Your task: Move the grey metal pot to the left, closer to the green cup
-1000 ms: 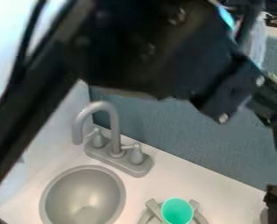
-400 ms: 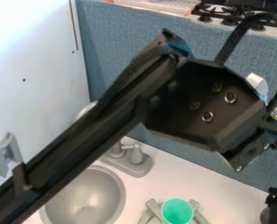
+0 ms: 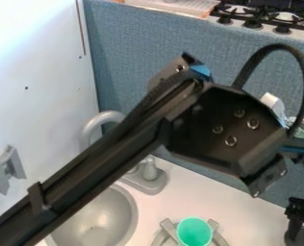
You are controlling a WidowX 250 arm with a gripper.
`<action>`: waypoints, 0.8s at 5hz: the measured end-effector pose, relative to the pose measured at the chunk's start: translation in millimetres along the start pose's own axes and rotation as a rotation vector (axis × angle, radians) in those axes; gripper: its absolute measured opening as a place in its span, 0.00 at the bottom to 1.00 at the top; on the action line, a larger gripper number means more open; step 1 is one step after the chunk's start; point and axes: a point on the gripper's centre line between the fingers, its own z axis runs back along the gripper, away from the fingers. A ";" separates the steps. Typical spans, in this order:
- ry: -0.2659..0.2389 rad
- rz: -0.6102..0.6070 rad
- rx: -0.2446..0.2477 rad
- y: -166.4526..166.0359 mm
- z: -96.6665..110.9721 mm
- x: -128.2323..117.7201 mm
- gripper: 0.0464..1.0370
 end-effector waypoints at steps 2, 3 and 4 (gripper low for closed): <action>0.015 0.001 0.074 11.0 0.8 0.2 0.97; 0.016 -0.015 0.154 26.5 -0.6 -3.2 0.97; 0.016 -0.023 0.213 41.8 -0.8 -11.9 0.97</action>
